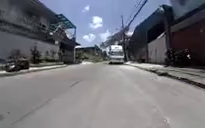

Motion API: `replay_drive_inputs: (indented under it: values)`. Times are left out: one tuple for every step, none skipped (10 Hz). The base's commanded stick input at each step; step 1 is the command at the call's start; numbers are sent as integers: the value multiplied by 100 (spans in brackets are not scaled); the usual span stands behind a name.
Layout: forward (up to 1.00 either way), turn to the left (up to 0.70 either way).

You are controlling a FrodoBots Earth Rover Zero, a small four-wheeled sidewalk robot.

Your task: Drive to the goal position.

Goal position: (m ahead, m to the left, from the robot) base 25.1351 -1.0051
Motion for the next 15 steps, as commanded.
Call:
replay_drive_inputs:
  values:
    - [100,8]
    - [100,8]
    - [100,-1]
    - [100,-24]
    - [100,8]
    - [100,8]
    - [100,8]
    - [100,8]
    - [100,8]
    - [100,8]
    - [100,8]
    - [100,8]
    - [100,8]
    - [100,8]
    - [100,8]
